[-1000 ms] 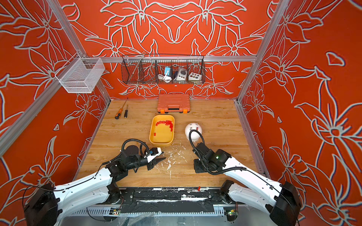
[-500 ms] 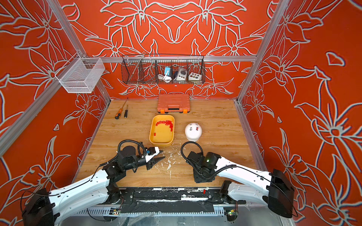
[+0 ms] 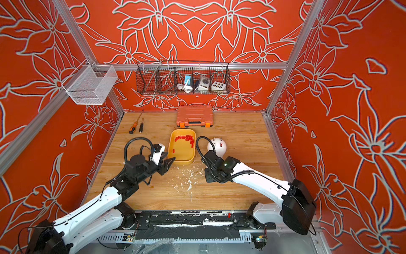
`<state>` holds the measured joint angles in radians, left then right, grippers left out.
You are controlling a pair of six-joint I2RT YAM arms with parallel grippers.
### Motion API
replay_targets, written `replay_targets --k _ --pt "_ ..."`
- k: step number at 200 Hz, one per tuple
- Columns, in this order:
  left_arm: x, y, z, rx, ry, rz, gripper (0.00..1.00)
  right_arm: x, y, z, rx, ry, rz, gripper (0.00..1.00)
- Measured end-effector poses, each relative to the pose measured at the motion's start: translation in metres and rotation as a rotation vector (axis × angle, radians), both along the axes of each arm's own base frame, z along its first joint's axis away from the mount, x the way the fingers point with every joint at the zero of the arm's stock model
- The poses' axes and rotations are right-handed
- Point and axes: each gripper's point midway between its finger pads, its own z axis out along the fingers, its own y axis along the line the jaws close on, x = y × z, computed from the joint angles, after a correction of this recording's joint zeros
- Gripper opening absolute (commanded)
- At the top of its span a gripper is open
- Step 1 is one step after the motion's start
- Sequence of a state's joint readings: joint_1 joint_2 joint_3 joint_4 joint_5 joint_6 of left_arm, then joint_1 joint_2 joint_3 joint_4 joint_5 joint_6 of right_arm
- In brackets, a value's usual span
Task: Cover the protruding screws with screw protection sleeves
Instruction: Pick up the screw protection sleeve from the storage box.
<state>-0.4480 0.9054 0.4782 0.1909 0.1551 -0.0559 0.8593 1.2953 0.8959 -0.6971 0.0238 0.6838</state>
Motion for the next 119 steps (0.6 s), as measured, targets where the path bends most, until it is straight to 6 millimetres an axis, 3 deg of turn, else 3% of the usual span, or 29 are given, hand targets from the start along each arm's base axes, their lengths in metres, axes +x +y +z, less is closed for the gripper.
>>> replay_targets --k 27,46,87,119 --pt "0.03 -0.002 0.011 -0.032 0.143 0.077 0.53 0.027 0.0 0.004 0.024 -0.071 -0.007 0.3" --pt "0.045 -0.006 0.008 -0.024 0.225 0.107 0.53 0.041 0.004 0.01 0.04 -0.15 0.011 0.27" --pt "0.09 -0.026 -0.023 0.056 0.446 0.142 0.48 0.052 0.003 0.012 0.077 -0.307 0.054 0.25" --pt "0.119 -0.043 -0.063 0.095 0.581 0.148 0.48 0.054 -0.002 0.015 0.117 -0.444 0.089 0.26"
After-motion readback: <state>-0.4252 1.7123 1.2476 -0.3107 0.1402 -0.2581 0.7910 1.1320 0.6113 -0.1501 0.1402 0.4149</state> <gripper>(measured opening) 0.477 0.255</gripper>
